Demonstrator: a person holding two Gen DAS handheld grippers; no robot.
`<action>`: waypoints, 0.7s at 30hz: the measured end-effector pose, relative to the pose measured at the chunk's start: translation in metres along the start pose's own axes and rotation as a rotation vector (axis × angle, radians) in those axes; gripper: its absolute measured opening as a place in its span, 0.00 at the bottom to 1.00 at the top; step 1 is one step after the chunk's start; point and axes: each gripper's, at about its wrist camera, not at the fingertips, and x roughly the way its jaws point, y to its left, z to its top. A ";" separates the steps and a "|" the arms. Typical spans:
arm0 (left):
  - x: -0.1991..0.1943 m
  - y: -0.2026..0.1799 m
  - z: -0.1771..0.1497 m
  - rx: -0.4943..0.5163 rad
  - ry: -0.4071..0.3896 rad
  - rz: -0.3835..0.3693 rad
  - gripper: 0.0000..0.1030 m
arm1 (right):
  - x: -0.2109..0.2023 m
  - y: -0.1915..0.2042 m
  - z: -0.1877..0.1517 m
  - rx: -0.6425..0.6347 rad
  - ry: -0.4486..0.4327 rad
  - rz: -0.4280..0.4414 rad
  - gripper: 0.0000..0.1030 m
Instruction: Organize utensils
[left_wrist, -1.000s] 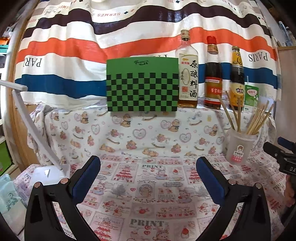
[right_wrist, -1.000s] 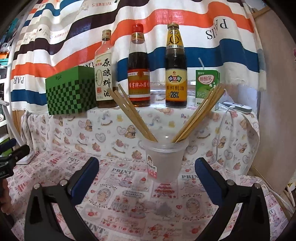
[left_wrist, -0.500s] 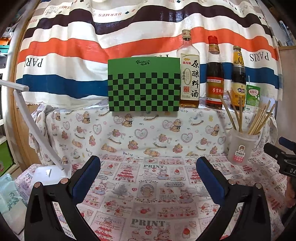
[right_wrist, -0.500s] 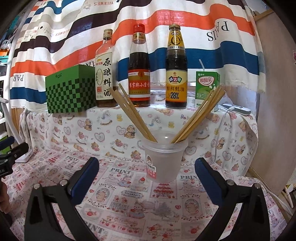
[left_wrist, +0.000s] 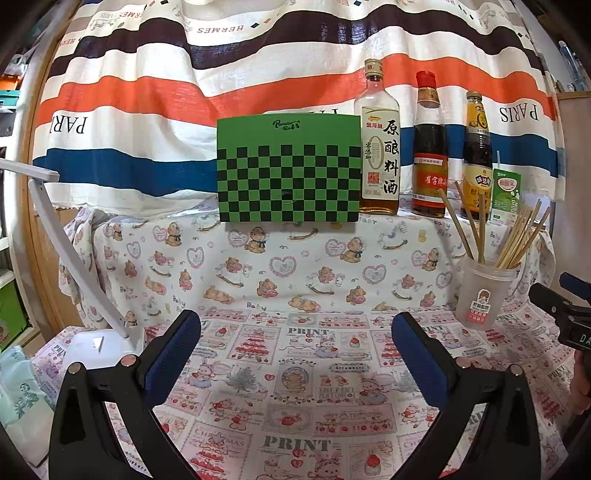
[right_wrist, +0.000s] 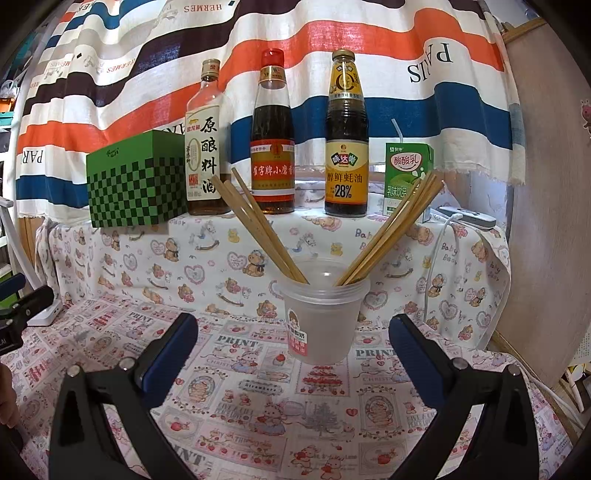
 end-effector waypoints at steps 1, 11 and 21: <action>0.000 0.000 0.000 0.000 -0.001 0.003 0.99 | 0.000 0.000 0.000 0.000 0.001 0.001 1.00; 0.000 0.001 0.000 0.001 0.002 -0.001 0.99 | 0.000 0.000 0.000 0.001 0.000 -0.001 1.00; 0.000 0.001 0.000 -0.001 0.003 0.003 0.99 | 0.000 0.000 0.000 0.000 0.001 0.000 1.00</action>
